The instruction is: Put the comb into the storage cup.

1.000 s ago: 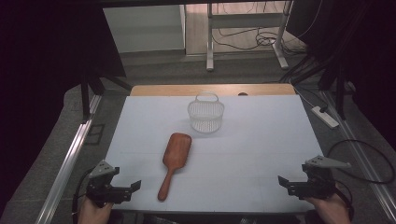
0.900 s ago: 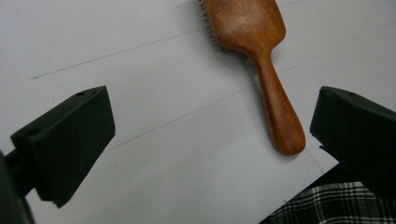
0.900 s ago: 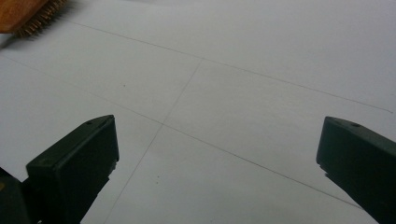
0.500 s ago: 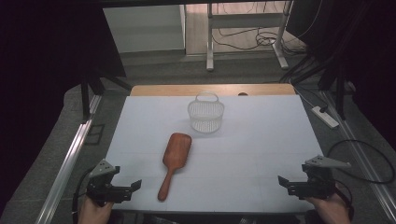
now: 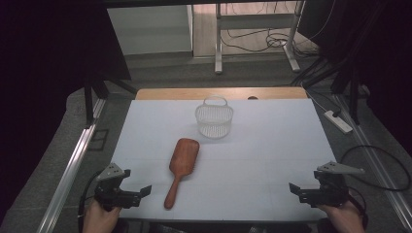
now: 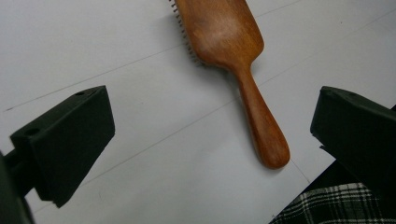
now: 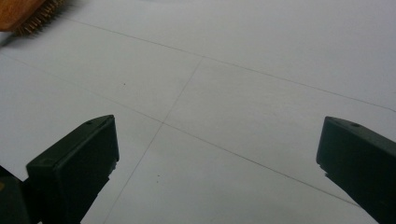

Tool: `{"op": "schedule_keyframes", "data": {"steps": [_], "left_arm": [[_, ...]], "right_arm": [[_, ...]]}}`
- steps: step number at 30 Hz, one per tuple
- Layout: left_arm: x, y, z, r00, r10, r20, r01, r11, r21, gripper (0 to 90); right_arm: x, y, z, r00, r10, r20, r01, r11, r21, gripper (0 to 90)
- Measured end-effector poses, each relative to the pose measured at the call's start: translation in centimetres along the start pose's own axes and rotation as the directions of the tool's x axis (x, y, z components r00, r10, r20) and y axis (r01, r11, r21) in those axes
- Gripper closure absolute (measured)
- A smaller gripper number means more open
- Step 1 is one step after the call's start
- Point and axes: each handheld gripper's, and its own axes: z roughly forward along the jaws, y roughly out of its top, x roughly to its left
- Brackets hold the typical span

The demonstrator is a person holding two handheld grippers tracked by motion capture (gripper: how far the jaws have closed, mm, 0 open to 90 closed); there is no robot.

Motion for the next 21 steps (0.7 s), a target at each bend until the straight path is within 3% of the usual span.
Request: {"op": "schedule_keyframes", "data": {"steps": [5,21], "left_arm": [[0.0,0.3,0.5,0.9997,-0.002,0.026,0.002,1.0,0.008,0.0],[-0.2,1.6,1.6,0.9991,0.019,0.037,-0.02,0.9991,0.038,0.0]], "right_arm": [[0.0,0.0,0.0,1.0,-0.002,0.0,0.002,1.0,0.001,0.0],[0.0,0.0,0.0,1.0,-0.004,-0.005,0.004,1.0,0.002,0.0]]}}
